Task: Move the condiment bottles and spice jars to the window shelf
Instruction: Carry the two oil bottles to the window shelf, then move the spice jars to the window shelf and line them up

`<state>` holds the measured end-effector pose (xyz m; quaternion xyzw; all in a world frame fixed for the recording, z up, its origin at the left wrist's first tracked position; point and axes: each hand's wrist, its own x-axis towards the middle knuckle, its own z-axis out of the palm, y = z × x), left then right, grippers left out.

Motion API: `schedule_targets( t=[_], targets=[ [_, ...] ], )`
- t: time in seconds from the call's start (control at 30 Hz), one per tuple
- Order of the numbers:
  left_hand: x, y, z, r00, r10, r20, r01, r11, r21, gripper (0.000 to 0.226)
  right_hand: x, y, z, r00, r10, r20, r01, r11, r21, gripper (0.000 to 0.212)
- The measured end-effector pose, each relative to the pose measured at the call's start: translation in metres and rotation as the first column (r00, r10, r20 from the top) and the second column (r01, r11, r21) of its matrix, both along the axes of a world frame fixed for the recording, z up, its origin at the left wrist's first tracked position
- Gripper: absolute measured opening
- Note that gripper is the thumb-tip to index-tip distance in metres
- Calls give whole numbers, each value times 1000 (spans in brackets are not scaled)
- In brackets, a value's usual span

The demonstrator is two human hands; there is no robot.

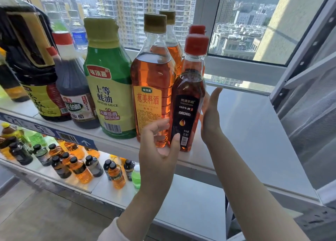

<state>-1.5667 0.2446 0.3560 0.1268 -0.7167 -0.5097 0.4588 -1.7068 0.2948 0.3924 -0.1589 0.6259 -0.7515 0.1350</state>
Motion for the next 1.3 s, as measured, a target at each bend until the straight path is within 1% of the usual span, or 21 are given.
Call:
schedule_targets(
  t=[0.07, 0.1, 0.17, 0.2, 0.23, 0.27, 0.33, 0.37, 0.4, 0.47, 0.53, 0.6, 0.67, 0.73, 0.83, 0.93, 1.03, 1.1, 1.2, 1.3],
  targets=[
    [0, 1, -1, 1000, -7, 10, 7, 1000, -2, 28, 8, 4, -3, 999, -38, -16, 38, 998, 42, 72],
    [0, 1, -2, 1000, -13, 16, 13, 1000, -3, 29, 15, 6, -5, 998, -53, -22, 55, 996, 67, 82],
    [3, 0, -3, 999, -37, 28, 37, 999, -6, 29, 31, 13, -11, 995, -79, -57, 85, 991, 106, 111],
    [6, -1, -4, 998, -58, 32, 58, 998, -7, 28, 40, 16, -14, 993, -92, -78, 102, 987, 126, 118],
    [9, -2, -6, 996, -81, 35, 81, 997, -8, 28, 49, 19, -17, 989, -112, -94, 125, 982, 144, 116],
    [13, -4, -7, 994, -102, 37, 102, 995, -13, 27, 59, 22, -20, 985, -134, -107, 151, 975, 166, 107],
    [23, -9, -11, 990, -136, 45, 138, 990, -39, 26, 85, 29, -28, 966, -203, -157, 233, 953, 196, 76],
    [30, -10, -14, 986, -157, 56, 160, 985, -62, 26, 99, 33, -34, 950, -248, -190, 285, 937, 204, 63],
    [37, -12, -17, 981, -182, 73, 188, 977, -95, 26, 114, 37, -40, 931, -292, -220, 338, 918, 209, 58],
    [53, -13, -29, 959, -254, 125, 273, 948, -163, 26, 145, 45, -55, 879, -382, -286, 451, 862, 233, 59],
    [71, -12, -47, 926, -328, 187, 362, 911, -196, 27, 180, 55, -76, 806, -448, -385, 567, 771, 289, 56],
    [91, -4, -67, 896, -363, 257, 418, 885, -207, 28, 216, 69, -95, 742, -464, -484, 657, 651, 381, 51],
    [112, 9, -80, 852, -424, 308, 498, 838, -222, 34, 252, 91, -112, 703, -447, -553, 706, 526, 473, 53],
    [133, 29, -89, 795, -511, 328, 592, 772, -233, 36, 284, 118, -125, 662, -463, -589, 750, 409, 521, 53],
    [165, 63, -98, 712, -609, 350, 696, 679, -233, 36, 336, 156, -143, 591, -548, -592, 792, 255, 555, 50],
    [205, 101, -109, 608, -683, 406, 794, 542, -277, 31, 399, 182, -158, 528, -606, -595, 803, 128, 582, 55],
    [255, 138, -122, 470, -733, 491, 882, 370, -292, 29, 474, 205, -171, 468, -674, -572, 781, 12, 624, 51],
    [295, 162, -128, 391, -761, 518, 912, 247, -327, 32, 531, 219, -178, 412, -704, -579, 757, -89, 647, 52],
    [366, 196, -136, 251, -769, 588, 943, 56, -329, 35, 626, 234, -190, 303, -766, -567, 715, -210, 667, 54],
    [451, 223, -147, 102, -783, 614, 927, -150, -345, 38, 730, 235, -197, 190, -821, -538, 643, -310, 700, 55]
  ],
)
